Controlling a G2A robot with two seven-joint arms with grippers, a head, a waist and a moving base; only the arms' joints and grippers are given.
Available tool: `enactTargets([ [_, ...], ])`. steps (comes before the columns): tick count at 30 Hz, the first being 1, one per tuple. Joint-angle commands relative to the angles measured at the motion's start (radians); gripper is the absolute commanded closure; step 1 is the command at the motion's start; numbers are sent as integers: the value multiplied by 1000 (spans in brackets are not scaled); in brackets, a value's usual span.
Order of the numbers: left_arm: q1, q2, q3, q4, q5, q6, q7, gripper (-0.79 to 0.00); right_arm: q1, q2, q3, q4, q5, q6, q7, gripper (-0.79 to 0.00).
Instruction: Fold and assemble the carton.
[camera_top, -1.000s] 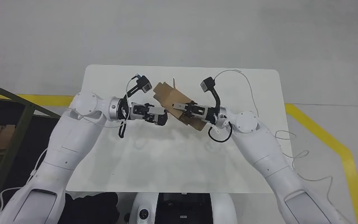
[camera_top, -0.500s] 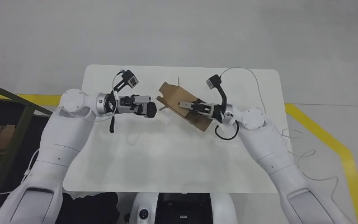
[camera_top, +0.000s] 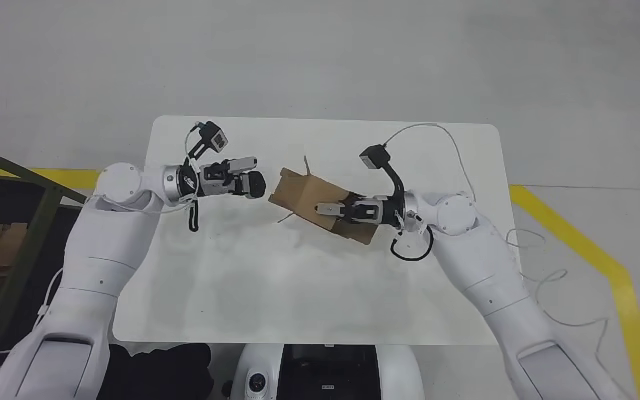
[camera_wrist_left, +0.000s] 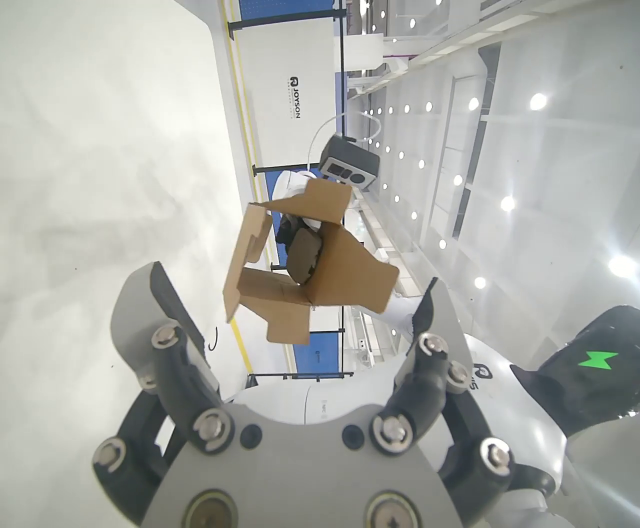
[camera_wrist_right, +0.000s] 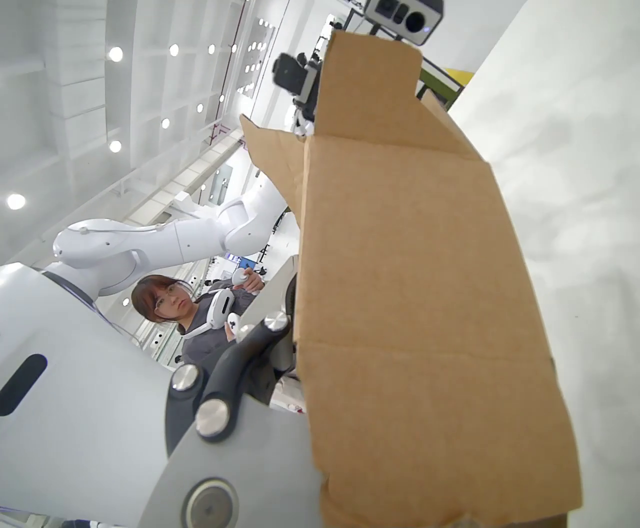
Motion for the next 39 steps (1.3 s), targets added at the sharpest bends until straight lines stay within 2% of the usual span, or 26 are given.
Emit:
enactTargets([
  [1,1,-3,14,-8,11,-1,9,-785,-1,-1,-6,-7,22,1,11,0],
  [7,5,-9,38,-40,-23,8,-24,-785,5,-4,-25,-10,45,6,16,0],
  [18,9,-10,26,-78,-121,44,-115,-785,20,-14,-57,16,60,0,9,0],
  [39,11,-14,37,-124,-122,56,-124,-785,38,-26,-106,31,82,1,12,0],
])
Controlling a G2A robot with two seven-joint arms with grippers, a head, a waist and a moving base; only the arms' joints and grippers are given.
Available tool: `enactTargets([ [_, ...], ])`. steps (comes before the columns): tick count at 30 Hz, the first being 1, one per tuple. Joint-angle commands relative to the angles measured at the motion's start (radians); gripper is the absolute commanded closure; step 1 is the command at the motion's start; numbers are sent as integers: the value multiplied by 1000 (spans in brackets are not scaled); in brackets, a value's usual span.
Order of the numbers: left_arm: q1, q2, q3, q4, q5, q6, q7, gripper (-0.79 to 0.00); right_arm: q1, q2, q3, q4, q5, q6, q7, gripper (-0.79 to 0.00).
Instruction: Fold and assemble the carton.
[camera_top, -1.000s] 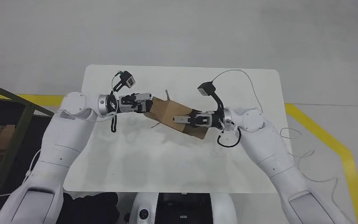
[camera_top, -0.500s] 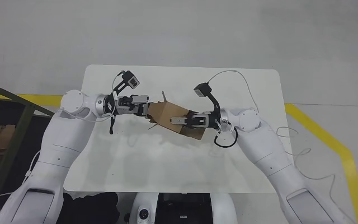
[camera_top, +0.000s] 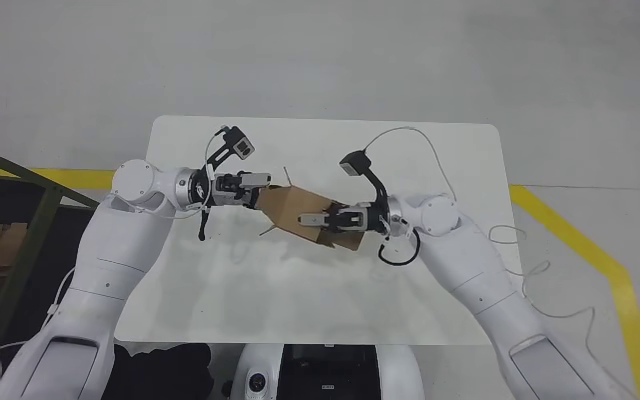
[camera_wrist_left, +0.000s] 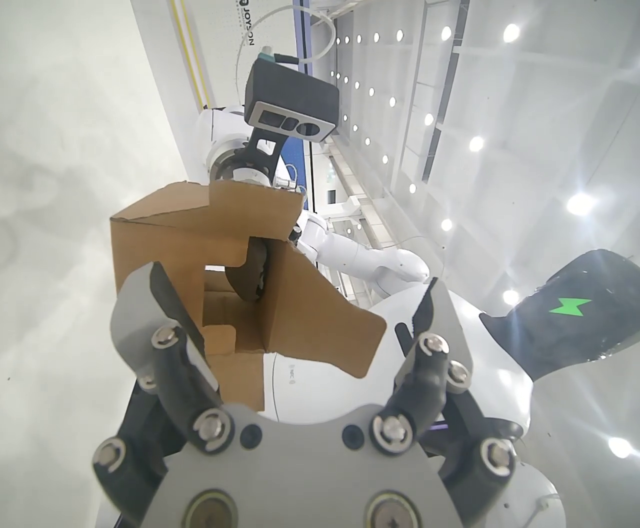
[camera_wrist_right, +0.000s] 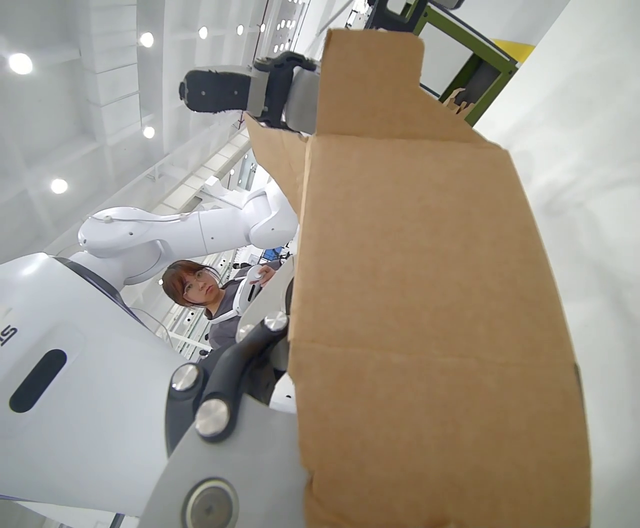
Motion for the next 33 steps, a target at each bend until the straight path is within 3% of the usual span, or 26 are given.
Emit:
enactTargets([
  [1,1,0,0,-3,0,0,0,-785,1,-1,-3,3,2,0,0,0],
  [33,23,6,-39,20,9,-33,-3,-785,0,8,14,28,128,10,10,0],
])
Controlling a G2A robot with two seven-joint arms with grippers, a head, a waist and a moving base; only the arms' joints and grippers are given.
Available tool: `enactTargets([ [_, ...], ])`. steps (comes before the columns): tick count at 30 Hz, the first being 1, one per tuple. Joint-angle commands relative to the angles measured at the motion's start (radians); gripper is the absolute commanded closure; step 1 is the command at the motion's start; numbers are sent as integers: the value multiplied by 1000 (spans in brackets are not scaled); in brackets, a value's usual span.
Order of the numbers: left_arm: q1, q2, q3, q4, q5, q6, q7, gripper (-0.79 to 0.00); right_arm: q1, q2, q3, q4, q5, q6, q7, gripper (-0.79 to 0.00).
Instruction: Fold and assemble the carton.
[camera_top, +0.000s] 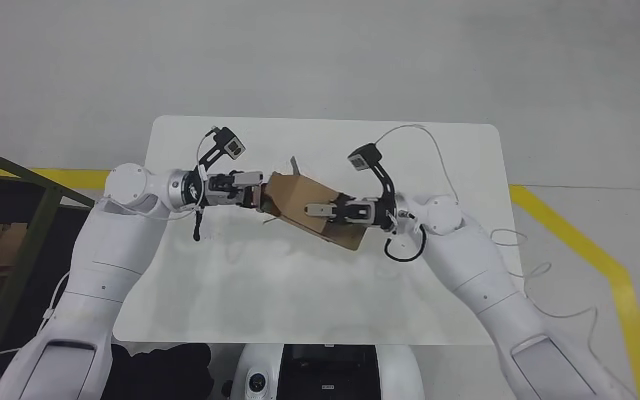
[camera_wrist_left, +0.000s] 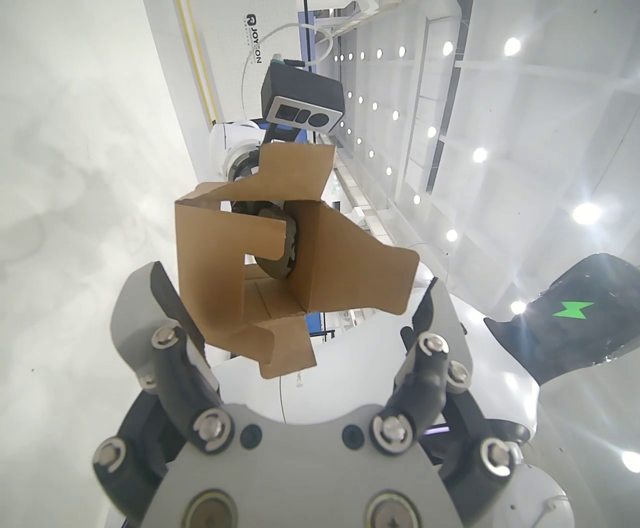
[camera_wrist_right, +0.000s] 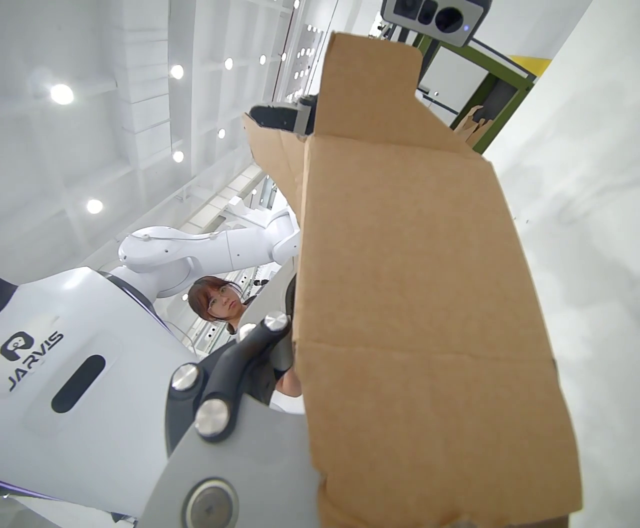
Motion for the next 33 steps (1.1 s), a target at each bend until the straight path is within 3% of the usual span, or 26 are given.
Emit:
enactTargets([
  [1,0,-1,0,-1,-5,-11,-7,-785,0,1,3,3,8,0,0,0],
  [9,13,0,-27,-3,39,-132,59,-785,-4,4,18,7,73,26,26,0],
  [14,28,8,-72,-15,106,-270,87,-785,14,8,31,37,138,110,109,0],
  [24,84,44,-91,-107,334,-435,252,-785,48,26,59,81,111,223,223,0],
  [27,76,59,-68,-95,394,-450,267,-785,55,26,62,109,126,246,246,0],
  [33,76,59,-68,-95,394,-450,267,-785,70,24,72,153,161,256,256,0],
])
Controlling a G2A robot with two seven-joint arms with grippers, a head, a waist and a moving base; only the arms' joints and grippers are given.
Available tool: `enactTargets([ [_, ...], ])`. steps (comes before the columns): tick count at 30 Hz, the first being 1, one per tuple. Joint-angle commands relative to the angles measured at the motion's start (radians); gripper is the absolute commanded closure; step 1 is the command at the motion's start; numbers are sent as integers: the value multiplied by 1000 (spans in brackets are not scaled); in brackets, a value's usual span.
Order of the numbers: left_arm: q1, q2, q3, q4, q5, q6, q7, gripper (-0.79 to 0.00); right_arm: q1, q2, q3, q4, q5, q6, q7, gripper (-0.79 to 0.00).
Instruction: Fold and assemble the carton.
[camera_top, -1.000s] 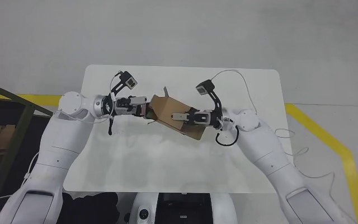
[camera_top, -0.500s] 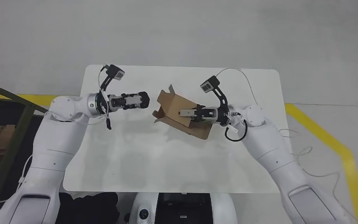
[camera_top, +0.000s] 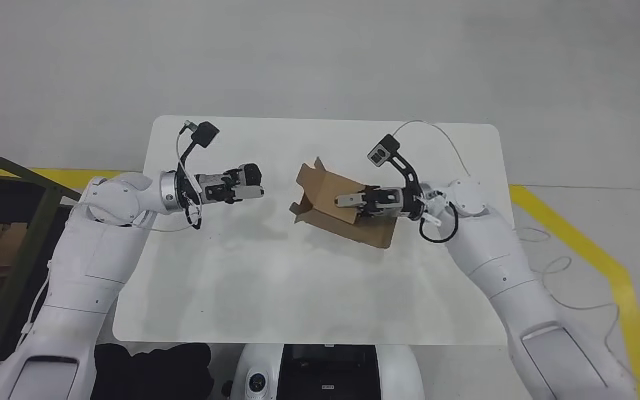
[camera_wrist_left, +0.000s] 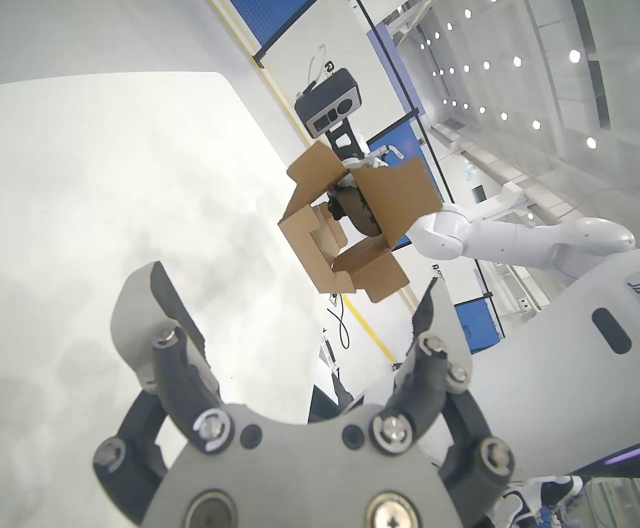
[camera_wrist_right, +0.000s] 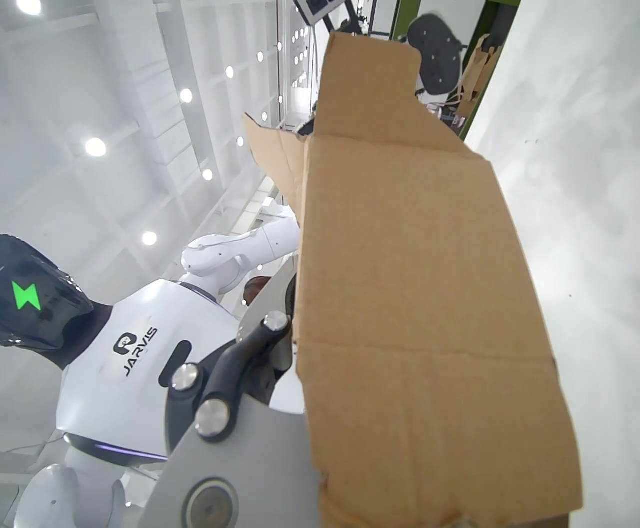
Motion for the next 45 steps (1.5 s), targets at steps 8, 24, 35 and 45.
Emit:
enactTargets([
  [8,0,0,0,0,0,0,0,-785,0,0,0,-1,-1,-1,-1,0],
  [24,22,-5,14,13,284,-329,329,-785,27,14,3,-6,-74,146,70,0],
  [35,35,10,38,-92,595,-363,533,-785,74,19,12,31,-86,148,102,0],
  [45,86,68,149,-104,1232,-363,1239,-785,90,17,-10,37,-47,117,102,0],
])
